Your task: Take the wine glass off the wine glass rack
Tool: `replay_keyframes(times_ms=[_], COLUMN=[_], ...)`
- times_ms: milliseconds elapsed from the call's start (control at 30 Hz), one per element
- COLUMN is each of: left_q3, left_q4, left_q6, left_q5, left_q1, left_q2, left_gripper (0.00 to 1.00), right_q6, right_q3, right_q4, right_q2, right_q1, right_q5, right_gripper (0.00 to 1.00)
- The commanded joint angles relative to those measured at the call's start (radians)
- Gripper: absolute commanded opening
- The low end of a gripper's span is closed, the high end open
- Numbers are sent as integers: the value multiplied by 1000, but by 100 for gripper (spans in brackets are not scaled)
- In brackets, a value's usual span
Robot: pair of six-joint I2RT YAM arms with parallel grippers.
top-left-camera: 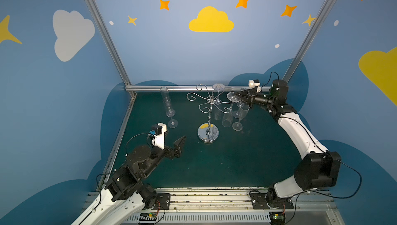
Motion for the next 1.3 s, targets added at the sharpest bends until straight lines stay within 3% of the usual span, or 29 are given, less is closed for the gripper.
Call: replay_keyframes(times_ms=[0, 633, 1267], left_q3=[2, 1, 12], left_q4=[-1, -71, -96], left_q6=[16, -10, 5], left_q5=[-21, -53, -83], left_q1=[2, 2, 3], left_q2=[-15, -99, -128], left_gripper=[96, 95, 95], right_q6=[11, -9, -228], right_q3=[64, 295, 590], right_q4=[20, -29, -161], right_q2=[25, 228, 301], right_q1=[28, -1, -32], right_q5=[15, 29, 20], right_gripper=[0, 0, 0])
